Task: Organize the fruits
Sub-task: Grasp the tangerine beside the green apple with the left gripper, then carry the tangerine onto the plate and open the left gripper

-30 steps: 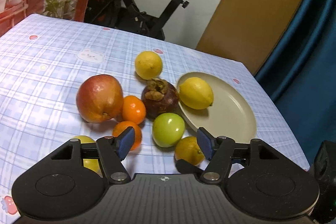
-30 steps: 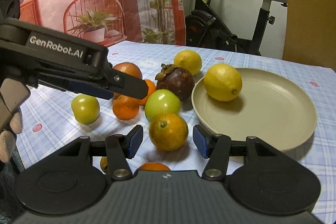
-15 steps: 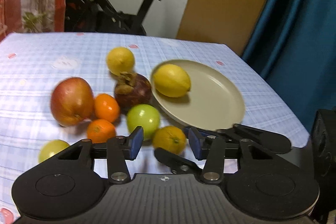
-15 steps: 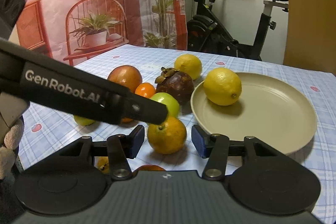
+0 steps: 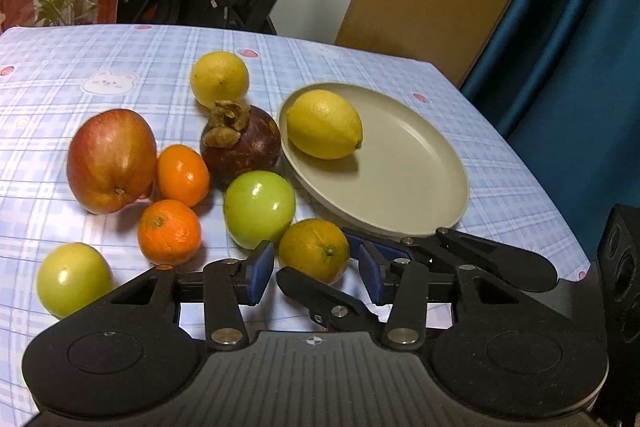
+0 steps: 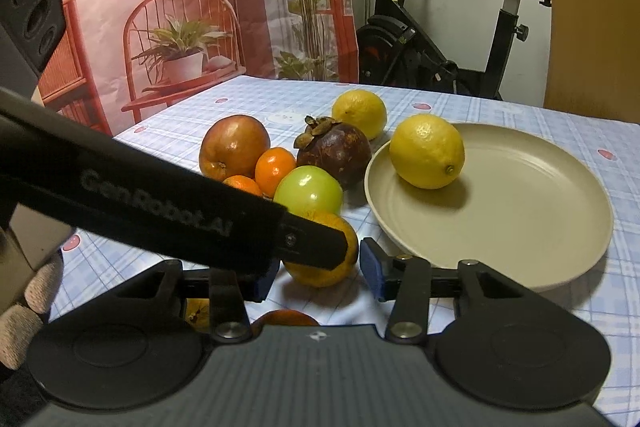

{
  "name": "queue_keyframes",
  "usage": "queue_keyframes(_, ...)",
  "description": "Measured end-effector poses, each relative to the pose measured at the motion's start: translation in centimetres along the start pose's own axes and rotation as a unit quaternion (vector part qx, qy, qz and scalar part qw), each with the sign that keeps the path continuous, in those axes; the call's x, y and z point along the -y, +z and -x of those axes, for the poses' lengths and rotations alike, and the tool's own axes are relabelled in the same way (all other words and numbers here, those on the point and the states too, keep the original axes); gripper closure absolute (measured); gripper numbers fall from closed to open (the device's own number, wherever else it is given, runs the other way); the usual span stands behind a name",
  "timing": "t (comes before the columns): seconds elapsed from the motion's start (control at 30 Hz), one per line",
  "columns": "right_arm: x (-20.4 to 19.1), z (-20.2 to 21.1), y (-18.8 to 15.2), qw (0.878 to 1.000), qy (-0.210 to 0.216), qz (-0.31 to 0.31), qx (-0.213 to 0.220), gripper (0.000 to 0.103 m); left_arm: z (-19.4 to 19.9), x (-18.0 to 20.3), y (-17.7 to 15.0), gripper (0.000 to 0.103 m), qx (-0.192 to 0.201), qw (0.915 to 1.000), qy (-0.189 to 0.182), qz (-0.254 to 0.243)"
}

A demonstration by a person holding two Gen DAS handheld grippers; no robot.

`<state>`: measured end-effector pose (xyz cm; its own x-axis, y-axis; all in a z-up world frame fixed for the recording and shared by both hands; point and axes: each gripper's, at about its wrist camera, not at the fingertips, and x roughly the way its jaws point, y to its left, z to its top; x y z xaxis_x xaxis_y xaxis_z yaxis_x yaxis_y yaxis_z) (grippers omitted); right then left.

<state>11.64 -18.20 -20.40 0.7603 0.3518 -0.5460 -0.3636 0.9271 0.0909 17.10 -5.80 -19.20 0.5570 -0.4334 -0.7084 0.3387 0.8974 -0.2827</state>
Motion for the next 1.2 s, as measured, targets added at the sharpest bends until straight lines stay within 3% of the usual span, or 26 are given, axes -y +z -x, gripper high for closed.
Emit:
queue_keyframes(0.27,0.1,0.1,0.1,1.0,0.002,-0.001,0.002,0.057,-0.1,0.0,-0.2,0.058,0.0,1.0,0.005,-0.007)
queue_keyframes(0.47,0.1,1.2,0.3,0.999,-0.003,-0.004,0.037,0.057,1.1,1.2,0.1,0.058,0.025,0.9989,0.01,-0.038)
queue_keyframes(0.73,2.1,1.8,2.7,0.997,-0.023,-0.03,0.071,0.057,0.7,2.8,3.1,0.058,0.058,0.9946,0.005,-0.086)
queue_keyframes(0.93,4.5,0.2,3.6,0.996,-0.027,-0.052,0.06,0.057,-2.2,2.9,5.1,0.058,0.036,0.9958,0.004,-0.084)
queue_keyframes(1.2,5.7,-0.9,2.4,0.996,-0.013,-0.08,0.042,0.057,-3.8,2.3,5.0,0.058,0.015,0.9966,0.017,-0.079)
